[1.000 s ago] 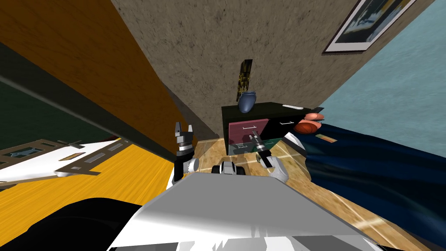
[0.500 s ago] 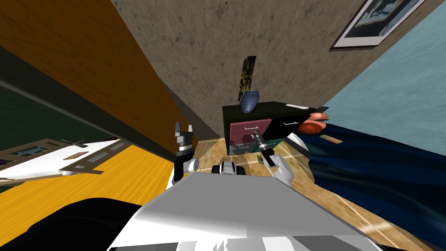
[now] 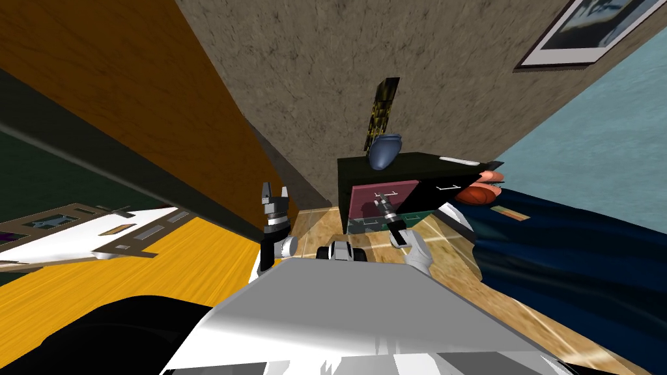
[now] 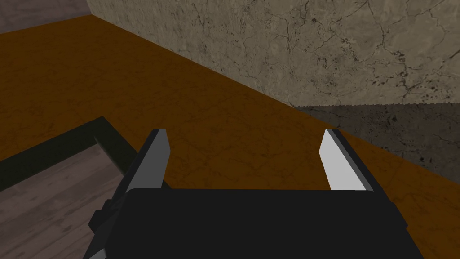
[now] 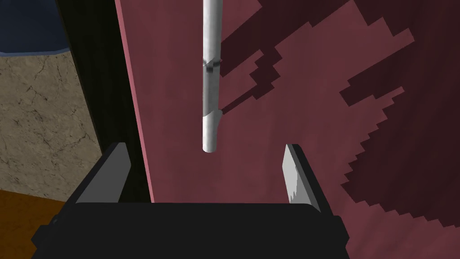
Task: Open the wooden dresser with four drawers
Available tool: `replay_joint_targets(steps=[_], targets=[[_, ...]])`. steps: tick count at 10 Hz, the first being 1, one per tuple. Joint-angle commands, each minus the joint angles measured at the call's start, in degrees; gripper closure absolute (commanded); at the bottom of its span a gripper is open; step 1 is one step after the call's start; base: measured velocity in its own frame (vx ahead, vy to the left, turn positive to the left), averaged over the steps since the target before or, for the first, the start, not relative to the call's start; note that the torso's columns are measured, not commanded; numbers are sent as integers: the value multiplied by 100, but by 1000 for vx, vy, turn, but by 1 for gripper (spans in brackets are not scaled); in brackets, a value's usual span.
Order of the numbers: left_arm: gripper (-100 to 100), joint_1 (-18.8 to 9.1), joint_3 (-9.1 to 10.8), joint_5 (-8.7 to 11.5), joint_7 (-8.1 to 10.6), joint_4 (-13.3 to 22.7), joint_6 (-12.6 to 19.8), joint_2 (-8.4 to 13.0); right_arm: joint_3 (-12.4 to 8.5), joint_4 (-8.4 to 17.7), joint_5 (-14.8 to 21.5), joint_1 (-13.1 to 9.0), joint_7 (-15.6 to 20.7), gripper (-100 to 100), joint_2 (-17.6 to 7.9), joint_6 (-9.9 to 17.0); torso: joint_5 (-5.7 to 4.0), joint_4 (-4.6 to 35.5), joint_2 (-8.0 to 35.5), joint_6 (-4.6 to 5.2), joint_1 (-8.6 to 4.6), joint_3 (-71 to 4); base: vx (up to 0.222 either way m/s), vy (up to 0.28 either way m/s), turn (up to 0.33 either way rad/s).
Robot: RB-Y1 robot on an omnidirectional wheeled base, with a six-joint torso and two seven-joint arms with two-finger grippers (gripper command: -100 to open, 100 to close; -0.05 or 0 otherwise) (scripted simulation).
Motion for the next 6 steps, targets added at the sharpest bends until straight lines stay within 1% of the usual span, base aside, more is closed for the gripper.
replay_joint_targets(steps=[1, 2, 3, 4, 5, 6], targets=[[0, 0, 0, 0, 0, 0, 0, 0, -8, 9, -3, -6, -23, -100, 95, 16, 0, 1, 1, 0, 0, 1, 0, 0, 0], [0, 0, 0, 0, 0, 0, 0, 0, 17, -18, 36, -103, -198, -100, -53, 194, 2, -1, -5, 0, 6, -3, 31, 23, 55], [0, 0, 0, 0, 0, 0, 0, 0, 25, -26, 47, -130, -247, -100, -97, 245, 6, -5, -22, -3, 21, -13, 57, 33, 60], [0, 0, 0, 0, 0, 0, 0, 0, 11, -23, 32, -92, -191, -100, -62, 176, 8, -9, -30, -2, 28, -19, 27, 13, 9], [0, 0, 0, 0, 0, 0, 0, 0, -6, 7, 2, -21, -49, 100, 82, 41, 6, -6, -18, 0, 19, -12, -28, -21, -83], [0, 0, 1, 0, 0, 0, 0, 1, -7, 9, 9, -66, -136, 100, 8, 116, 2, 0, 2, 2, 7, 1, -18, -11, -18]])
